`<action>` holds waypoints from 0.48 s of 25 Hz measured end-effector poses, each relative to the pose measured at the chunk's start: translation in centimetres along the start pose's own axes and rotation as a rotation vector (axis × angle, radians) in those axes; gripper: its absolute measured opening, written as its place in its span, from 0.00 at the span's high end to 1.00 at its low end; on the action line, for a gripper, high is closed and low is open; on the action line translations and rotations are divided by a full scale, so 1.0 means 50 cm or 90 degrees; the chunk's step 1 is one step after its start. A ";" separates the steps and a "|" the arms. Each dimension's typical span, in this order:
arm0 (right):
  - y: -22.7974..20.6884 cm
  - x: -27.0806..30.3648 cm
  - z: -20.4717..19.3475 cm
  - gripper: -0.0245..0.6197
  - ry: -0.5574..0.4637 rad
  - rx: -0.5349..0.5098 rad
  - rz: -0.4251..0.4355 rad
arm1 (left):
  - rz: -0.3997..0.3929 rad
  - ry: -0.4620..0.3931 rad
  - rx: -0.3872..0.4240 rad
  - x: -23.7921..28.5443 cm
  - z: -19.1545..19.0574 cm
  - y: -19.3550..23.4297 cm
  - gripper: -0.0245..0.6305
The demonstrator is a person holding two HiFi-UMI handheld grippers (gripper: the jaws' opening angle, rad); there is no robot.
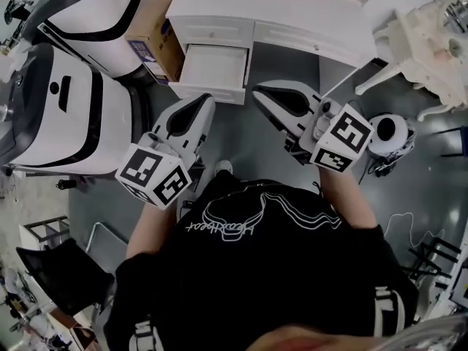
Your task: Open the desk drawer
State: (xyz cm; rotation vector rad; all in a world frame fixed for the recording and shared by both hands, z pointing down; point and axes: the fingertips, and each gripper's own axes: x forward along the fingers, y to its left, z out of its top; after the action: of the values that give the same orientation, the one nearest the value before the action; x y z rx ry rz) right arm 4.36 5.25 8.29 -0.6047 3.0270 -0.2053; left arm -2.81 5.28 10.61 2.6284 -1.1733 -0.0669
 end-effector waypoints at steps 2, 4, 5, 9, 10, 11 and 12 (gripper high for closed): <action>0.018 -0.007 0.008 0.95 0.001 -0.013 0.008 | -0.002 -0.004 0.017 -0.006 0.009 -0.019 0.96; 0.025 -0.008 0.018 0.95 0.000 -0.020 0.007 | -0.005 -0.006 0.036 -0.010 0.021 -0.032 0.96; 0.025 -0.007 0.022 0.95 -0.003 -0.013 0.006 | -0.006 -0.008 0.042 -0.013 0.027 -0.036 0.96; 0.020 -0.007 0.025 0.95 -0.013 0.038 0.007 | -0.016 -0.022 0.045 -0.015 0.047 -0.053 0.96; 0.020 -0.006 0.026 0.95 -0.013 0.038 0.007 | -0.018 -0.022 0.047 -0.014 0.050 -0.056 0.96; 0.021 -0.006 0.025 0.95 -0.012 0.034 0.006 | -0.019 -0.020 0.051 -0.013 0.051 -0.059 0.96; 0.022 -0.006 0.025 0.95 -0.011 0.031 0.006 | -0.020 -0.016 0.057 -0.013 0.051 -0.063 0.96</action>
State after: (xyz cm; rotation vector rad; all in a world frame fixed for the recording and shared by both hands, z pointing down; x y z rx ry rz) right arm 4.32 6.25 6.91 -0.5863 2.9982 -0.2703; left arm -1.34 7.19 7.33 2.7313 -1.1692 -0.0542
